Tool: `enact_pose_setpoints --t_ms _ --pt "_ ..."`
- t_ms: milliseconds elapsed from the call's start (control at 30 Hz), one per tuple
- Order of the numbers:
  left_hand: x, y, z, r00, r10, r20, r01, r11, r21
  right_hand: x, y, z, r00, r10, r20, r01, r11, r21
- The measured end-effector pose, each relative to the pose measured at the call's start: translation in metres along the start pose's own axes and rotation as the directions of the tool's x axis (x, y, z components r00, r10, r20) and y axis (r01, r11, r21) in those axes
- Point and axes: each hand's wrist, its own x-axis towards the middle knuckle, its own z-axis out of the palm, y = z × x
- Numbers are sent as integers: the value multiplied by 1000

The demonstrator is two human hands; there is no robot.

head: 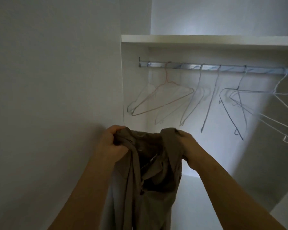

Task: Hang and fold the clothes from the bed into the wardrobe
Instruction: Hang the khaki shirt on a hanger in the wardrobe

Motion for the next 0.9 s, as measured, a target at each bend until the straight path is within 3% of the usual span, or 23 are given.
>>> enact_pose_setpoints --t_ms 33,67,133,233,333,433,567,767,900 --pt "7 6 6 998 -33 56 44 976 -213 14 -1 2 999 -4 46 8 995 -97" --pt "8 12 11 990 -7 139 51 947 -317 26 -3 5 998 11 63 -1 988 -155" --pt "13 24 23 988 44 146 -5 967 -255 56 -6 10 999 3 32 3 977 -215" --pt "24 30 36 974 137 182 -91 966 -241 96 -7 14 990 -138 -4 131 953 -271" --pt "39 32 44 989 98 110 -69 967 -245 128 -16 22 959 -282 -10 270 927 -261" --pt "52 31 49 993 113 31 -103 968 -228 158 -26 37 941 -326 87 337 922 -193" --pt "61 28 56 984 179 -14 -176 948 -266 191 -26 54 926 -292 241 353 895 -272" --pt "76 19 71 946 274 -176 -318 892 -322 229 -19 69 927 -190 325 281 923 -264" --pt "78 21 77 943 270 -197 -321 894 -312 244 -32 80 956 -65 286 81 996 -44"
